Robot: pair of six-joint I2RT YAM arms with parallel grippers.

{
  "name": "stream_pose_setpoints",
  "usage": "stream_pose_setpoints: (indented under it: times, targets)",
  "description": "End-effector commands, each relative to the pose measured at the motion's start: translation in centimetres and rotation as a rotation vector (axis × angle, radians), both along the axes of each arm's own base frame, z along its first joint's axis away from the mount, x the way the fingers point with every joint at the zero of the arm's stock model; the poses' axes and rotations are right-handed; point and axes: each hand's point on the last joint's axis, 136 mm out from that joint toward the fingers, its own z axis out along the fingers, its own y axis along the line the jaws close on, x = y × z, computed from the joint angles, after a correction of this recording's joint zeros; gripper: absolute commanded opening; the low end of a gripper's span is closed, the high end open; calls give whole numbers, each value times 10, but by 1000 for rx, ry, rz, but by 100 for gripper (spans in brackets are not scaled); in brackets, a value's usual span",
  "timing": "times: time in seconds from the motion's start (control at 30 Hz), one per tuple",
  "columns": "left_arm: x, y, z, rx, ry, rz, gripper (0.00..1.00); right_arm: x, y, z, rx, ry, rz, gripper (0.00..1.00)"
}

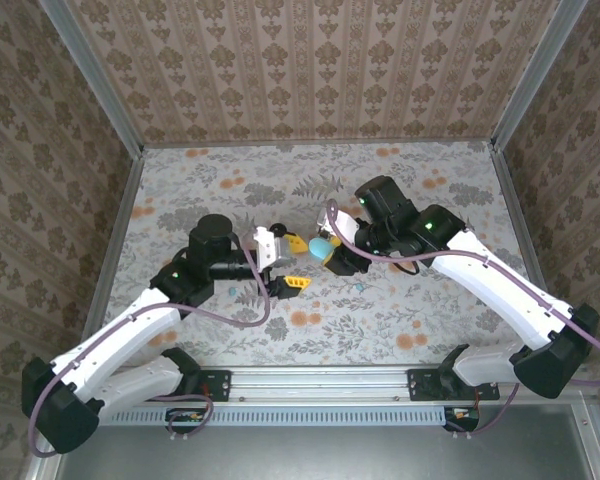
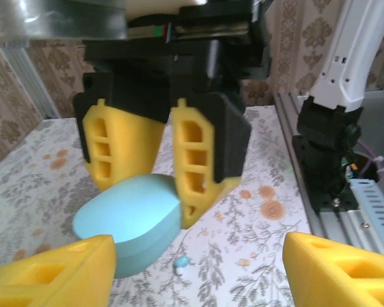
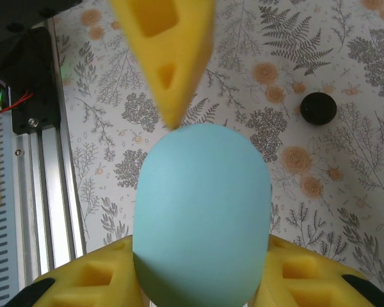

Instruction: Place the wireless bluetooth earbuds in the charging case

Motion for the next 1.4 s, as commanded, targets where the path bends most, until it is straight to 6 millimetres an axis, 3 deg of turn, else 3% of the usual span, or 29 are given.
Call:
stream_pose_setpoints:
  times: [0.0,0.4,0.6,0.83,1.37]
  targets:
    - [9,-3,9,8,-52,13,70,-6,1,3,-1,-9,32,32]
    - [31,-1,3,24,176,138,68,8,-4,16,12,-162,-15,32]
    - [17,1,4,-26,54,55,68,-9,0,16,32,-131,70,33]
    - [10,-9,14,-32,120,-67,69,-29,4,15,68,-127,182,33]
    - [-1,-14,11,-35,132,-181,68,-40,6,30,113,-86,206,33]
